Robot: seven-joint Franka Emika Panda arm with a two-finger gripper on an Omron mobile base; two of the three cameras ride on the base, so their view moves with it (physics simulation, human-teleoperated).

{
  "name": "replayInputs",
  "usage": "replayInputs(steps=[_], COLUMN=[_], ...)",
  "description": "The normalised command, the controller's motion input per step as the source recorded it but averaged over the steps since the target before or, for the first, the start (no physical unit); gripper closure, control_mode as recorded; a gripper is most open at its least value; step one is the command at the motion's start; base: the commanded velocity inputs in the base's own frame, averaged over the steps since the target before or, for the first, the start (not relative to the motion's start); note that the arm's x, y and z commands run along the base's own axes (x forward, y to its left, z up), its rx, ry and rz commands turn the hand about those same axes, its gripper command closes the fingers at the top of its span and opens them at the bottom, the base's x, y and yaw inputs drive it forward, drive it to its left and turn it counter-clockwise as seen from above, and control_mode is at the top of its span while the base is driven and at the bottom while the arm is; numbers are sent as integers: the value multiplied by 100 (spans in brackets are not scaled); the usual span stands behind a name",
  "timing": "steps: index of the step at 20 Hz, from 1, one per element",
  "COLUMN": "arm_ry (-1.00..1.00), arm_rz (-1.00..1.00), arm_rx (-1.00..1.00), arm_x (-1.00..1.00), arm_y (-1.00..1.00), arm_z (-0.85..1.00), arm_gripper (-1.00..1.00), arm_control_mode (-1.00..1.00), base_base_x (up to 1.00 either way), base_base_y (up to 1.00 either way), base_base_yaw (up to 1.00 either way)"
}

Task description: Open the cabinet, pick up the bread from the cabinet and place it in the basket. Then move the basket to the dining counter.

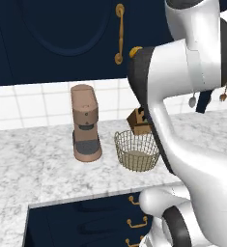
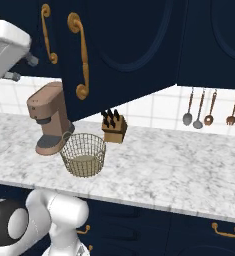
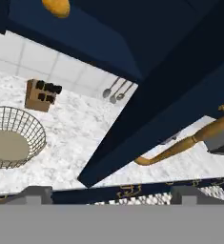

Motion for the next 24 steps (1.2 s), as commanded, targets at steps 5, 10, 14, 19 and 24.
replayInputs(steps=[5,10,14,19,24], arm_ry=[79,58,48,42,17], arm_rz=[-1,-6,-6,0,4], arm_rx=[-53,-28,-24,-21,2], arm_x=[99,64,0,-14,-45], arm_y=[21,-58,-100,-100,-100], arm_z=[-41,-36,-2,-2,-8], arm_gripper=[-100,-100,-100,-100,-100], arm_control_mode=[-100,-100,-100,-100,-100], base_base_x=[0,0,0,0,0], base_base_y=[0,0,0,0,0], base_base_yaw=[0,0,0,0,0])
